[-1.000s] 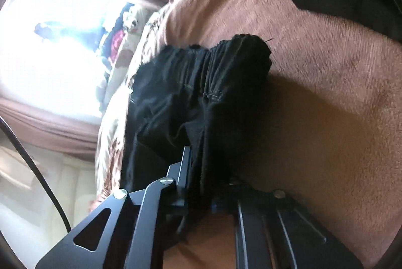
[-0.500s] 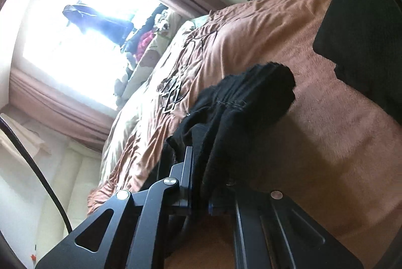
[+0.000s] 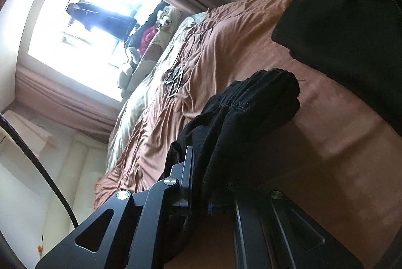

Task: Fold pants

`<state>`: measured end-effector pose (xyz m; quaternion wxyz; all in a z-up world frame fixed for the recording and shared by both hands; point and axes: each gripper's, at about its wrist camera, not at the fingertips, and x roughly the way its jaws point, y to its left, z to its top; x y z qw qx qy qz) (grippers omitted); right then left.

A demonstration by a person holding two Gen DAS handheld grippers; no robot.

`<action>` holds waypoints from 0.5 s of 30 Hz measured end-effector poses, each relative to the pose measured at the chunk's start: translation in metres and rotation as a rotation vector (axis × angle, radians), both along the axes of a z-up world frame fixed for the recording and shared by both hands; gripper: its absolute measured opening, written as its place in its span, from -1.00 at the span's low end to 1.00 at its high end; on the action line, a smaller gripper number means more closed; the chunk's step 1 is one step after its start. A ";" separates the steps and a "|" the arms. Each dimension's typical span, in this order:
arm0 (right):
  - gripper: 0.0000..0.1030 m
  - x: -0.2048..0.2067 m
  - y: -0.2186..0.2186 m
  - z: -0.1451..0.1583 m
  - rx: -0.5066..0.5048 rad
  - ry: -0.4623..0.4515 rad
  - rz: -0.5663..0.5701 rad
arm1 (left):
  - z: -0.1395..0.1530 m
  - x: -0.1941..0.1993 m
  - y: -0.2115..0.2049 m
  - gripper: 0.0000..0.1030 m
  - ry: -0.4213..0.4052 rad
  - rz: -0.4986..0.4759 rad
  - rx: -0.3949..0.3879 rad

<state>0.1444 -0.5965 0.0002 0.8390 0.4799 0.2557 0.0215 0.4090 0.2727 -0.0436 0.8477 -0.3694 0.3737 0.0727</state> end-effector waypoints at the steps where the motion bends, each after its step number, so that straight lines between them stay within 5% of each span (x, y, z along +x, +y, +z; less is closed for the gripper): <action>1: -0.92 -0.007 0.000 0.001 -0.005 -0.002 0.001 | 0.001 -0.006 0.000 -0.89 0.001 -0.002 0.002; 15: -0.92 -0.078 -0.004 0.008 -0.039 -0.019 0.017 | -0.005 -0.090 0.016 -0.91 0.021 -0.026 -0.009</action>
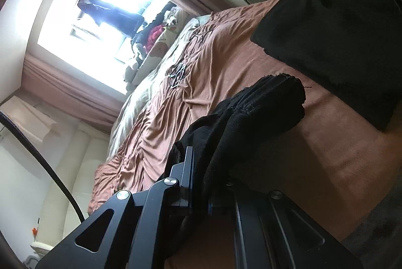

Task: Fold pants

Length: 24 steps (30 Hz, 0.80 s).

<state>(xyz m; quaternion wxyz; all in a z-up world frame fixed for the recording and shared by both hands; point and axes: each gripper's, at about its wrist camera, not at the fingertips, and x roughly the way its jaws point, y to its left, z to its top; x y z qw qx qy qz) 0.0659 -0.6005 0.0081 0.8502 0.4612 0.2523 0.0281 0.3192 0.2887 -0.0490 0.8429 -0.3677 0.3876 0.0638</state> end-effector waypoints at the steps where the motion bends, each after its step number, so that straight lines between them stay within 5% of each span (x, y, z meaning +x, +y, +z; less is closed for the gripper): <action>1: -0.92 -0.002 -0.001 -0.001 0.003 0.001 -0.001 | -0.001 -0.004 0.000 -0.91 0.002 0.000 -0.005; 8: -0.92 -0.010 -0.009 -0.011 0.002 0.006 0.003 | -0.025 -0.026 0.006 -0.91 0.028 -0.004 -0.030; 16: -0.92 -0.003 -0.008 -0.059 0.014 0.113 -0.024 | -0.110 -0.044 0.012 -0.89 0.157 0.034 -0.090; 20: -0.90 -0.001 -0.006 -0.072 -0.007 0.170 -0.026 | -0.127 -0.054 0.016 -0.66 0.179 0.021 -0.108; 24: -0.56 -0.009 0.001 -0.060 -0.075 0.216 -0.038 | -0.118 -0.064 0.016 -0.45 0.173 -0.001 -0.054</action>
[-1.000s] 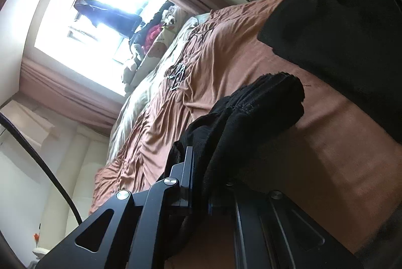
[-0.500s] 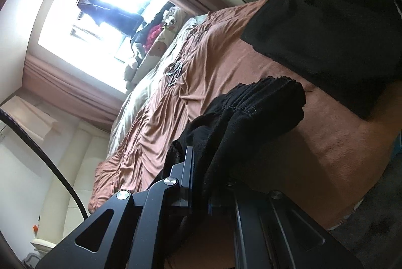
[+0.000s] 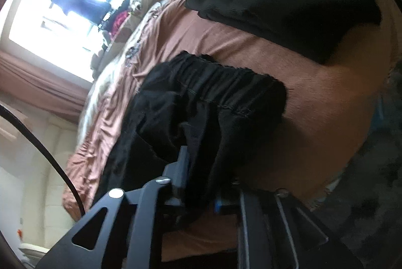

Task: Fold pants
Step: 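Open both grippers and lay the folded pants down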

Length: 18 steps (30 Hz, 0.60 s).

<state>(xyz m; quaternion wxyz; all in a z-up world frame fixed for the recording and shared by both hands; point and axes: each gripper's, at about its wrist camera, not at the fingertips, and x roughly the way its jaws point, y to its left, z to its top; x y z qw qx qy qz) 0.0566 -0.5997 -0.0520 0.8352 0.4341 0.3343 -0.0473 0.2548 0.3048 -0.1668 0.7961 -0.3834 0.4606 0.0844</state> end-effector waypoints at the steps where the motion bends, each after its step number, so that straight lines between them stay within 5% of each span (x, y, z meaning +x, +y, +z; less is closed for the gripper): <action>1: -0.47 -0.004 0.002 0.006 -0.022 0.000 -0.004 | 0.002 -0.002 0.001 -0.37 0.002 -0.004 0.012; 3: -0.39 -0.011 0.005 0.016 -0.061 0.001 -0.003 | 0.005 -0.007 0.002 -0.23 0.000 -0.009 0.031; 8: 0.22 -0.026 0.028 0.049 -0.227 0.032 0.013 | 0.008 -0.016 0.003 0.13 -0.027 -0.008 0.058; 15: 0.52 -0.006 0.083 0.089 -0.454 0.095 0.107 | 0.009 -0.021 -0.009 0.19 -0.064 -0.023 0.064; 18: 0.59 0.001 0.107 0.107 -0.518 0.058 0.126 | 0.014 -0.020 -0.018 0.46 -0.087 -0.025 0.108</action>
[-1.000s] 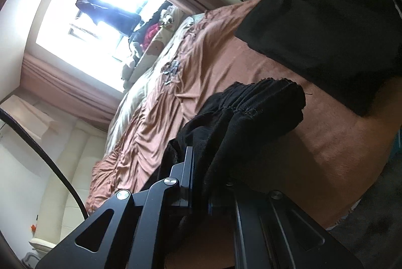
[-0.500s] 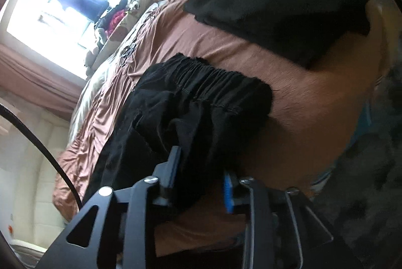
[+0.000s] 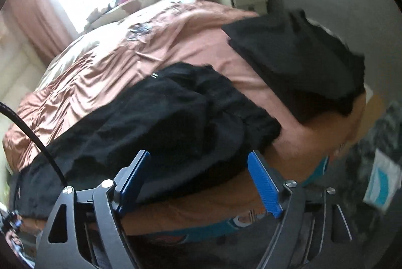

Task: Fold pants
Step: 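Move both grippers to the edge of the folded black pants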

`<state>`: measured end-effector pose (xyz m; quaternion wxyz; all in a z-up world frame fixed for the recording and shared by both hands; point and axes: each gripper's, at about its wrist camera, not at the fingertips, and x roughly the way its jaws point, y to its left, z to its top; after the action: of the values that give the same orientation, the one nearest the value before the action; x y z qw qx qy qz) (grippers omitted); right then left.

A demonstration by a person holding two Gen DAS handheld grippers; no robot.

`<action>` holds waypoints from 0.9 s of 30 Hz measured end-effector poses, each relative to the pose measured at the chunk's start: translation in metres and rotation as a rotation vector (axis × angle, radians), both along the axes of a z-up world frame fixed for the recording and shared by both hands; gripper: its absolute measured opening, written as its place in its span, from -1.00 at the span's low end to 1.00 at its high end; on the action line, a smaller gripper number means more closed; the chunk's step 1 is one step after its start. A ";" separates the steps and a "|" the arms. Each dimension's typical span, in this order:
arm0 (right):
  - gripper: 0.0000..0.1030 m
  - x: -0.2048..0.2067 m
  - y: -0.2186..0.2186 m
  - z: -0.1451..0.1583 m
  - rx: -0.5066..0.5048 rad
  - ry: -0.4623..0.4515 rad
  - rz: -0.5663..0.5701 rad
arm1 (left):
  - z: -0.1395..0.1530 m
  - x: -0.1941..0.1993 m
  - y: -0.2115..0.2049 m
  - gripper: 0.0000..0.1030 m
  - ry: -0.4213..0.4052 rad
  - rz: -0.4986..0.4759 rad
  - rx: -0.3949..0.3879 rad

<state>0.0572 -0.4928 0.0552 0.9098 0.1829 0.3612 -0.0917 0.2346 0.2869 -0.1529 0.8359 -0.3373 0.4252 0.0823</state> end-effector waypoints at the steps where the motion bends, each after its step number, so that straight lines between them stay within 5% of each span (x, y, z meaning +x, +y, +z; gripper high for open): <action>1: 0.64 0.002 0.008 0.005 -0.021 -0.007 0.009 | 0.002 0.000 -0.003 0.56 0.000 0.003 0.031; 6: 0.64 0.014 0.050 0.019 -0.087 -0.009 0.096 | 0.003 0.006 -0.015 0.79 0.000 0.001 0.105; 12: 0.64 0.021 0.116 0.032 -0.205 -0.134 0.268 | 0.000 0.017 -0.022 0.86 0.028 -0.048 0.124; 17: 0.64 0.043 0.162 0.024 -0.177 -0.063 0.421 | 0.000 0.015 -0.025 0.99 -0.007 -0.083 0.128; 24: 0.64 0.077 0.211 0.007 -0.258 0.019 0.523 | -0.004 0.018 -0.042 0.99 0.015 -0.168 0.187; 27: 0.64 0.097 0.221 0.005 -0.219 0.025 0.554 | -0.005 0.019 -0.044 0.99 0.022 -0.174 0.199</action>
<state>0.1545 -0.2715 0.0602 0.9100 -0.0232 0.3964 0.1193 0.2537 0.2429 -0.1582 0.8645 -0.2135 0.4516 0.0549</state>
